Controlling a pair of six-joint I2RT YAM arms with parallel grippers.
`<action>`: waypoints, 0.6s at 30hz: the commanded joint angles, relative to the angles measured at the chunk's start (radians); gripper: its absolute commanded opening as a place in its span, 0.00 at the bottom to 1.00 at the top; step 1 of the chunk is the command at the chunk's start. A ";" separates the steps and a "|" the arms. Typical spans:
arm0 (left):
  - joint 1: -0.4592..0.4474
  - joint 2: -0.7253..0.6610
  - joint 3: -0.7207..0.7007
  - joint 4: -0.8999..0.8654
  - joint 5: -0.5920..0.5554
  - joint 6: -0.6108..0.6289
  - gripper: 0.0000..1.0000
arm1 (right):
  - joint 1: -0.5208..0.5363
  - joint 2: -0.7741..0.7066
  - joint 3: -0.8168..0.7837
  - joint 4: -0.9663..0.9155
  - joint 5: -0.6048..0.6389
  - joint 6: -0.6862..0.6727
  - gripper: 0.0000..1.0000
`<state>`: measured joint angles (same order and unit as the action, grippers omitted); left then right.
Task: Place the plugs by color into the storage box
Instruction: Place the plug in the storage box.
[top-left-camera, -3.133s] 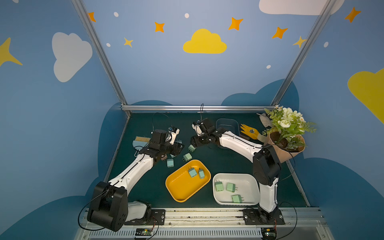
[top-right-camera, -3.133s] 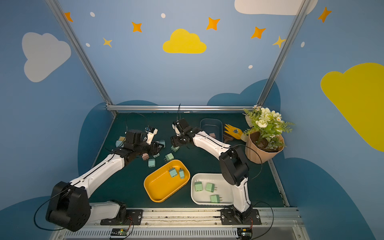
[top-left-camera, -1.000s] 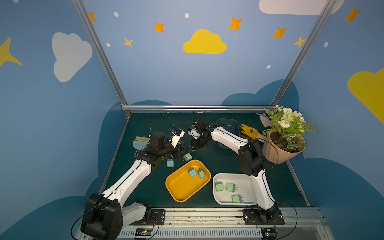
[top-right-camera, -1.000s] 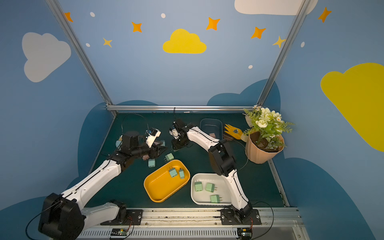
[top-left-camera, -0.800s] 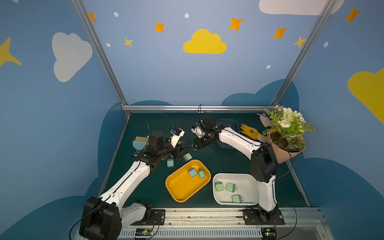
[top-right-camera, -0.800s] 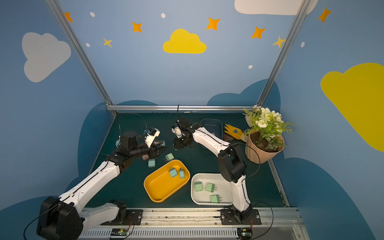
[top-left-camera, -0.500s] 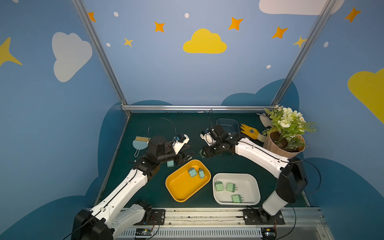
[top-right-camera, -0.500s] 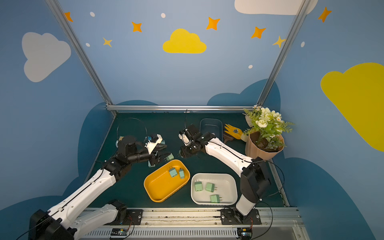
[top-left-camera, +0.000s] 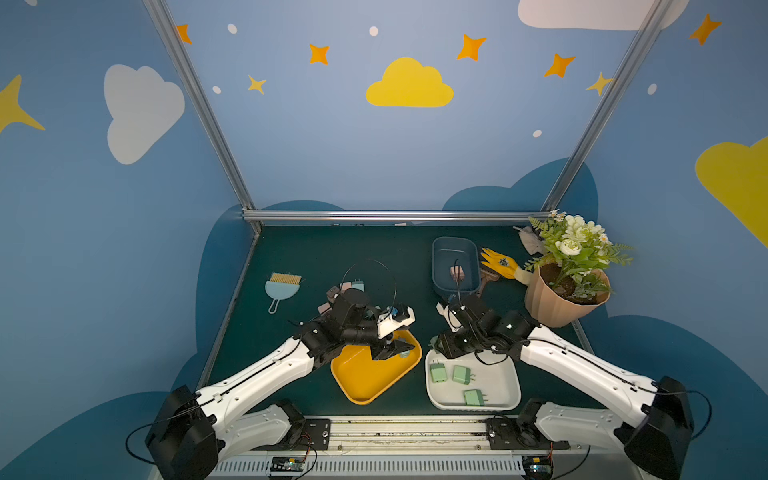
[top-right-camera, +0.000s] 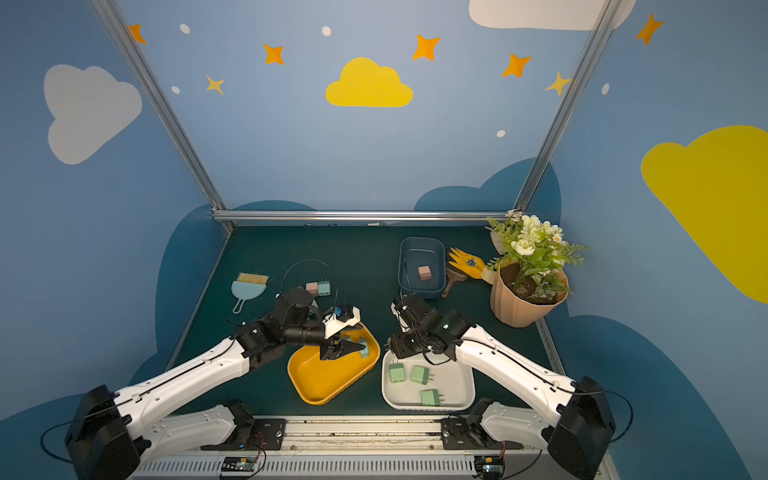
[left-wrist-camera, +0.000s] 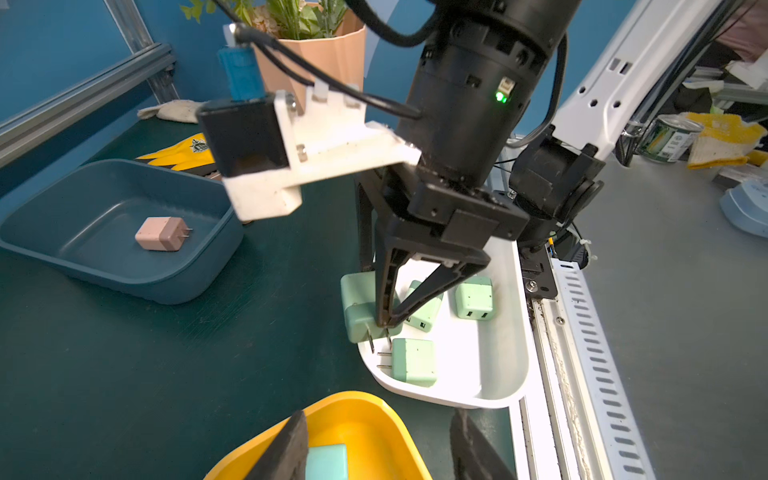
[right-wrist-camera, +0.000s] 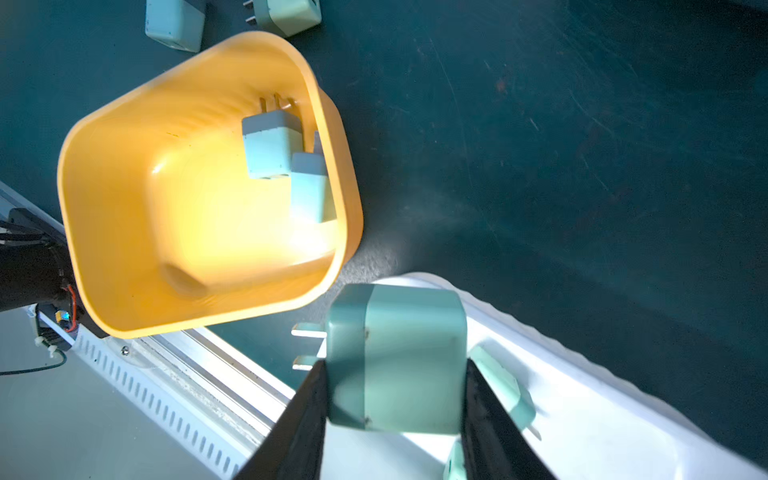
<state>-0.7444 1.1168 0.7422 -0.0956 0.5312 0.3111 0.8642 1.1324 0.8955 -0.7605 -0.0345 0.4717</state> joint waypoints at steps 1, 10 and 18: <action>-0.019 0.004 0.008 -0.024 0.007 0.029 0.56 | 0.014 -0.072 -0.018 -0.097 0.061 0.080 0.38; -0.056 0.014 -0.006 0.038 0.088 -0.016 0.56 | 0.050 -0.214 -0.070 -0.280 0.190 0.274 0.37; -0.108 0.082 0.015 0.030 0.102 0.009 0.57 | 0.055 -0.292 -0.208 -0.283 0.258 0.449 0.42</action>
<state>-0.8383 1.1843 0.7422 -0.0597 0.6052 0.3092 0.9138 0.8581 0.7197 -1.0054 0.1635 0.8139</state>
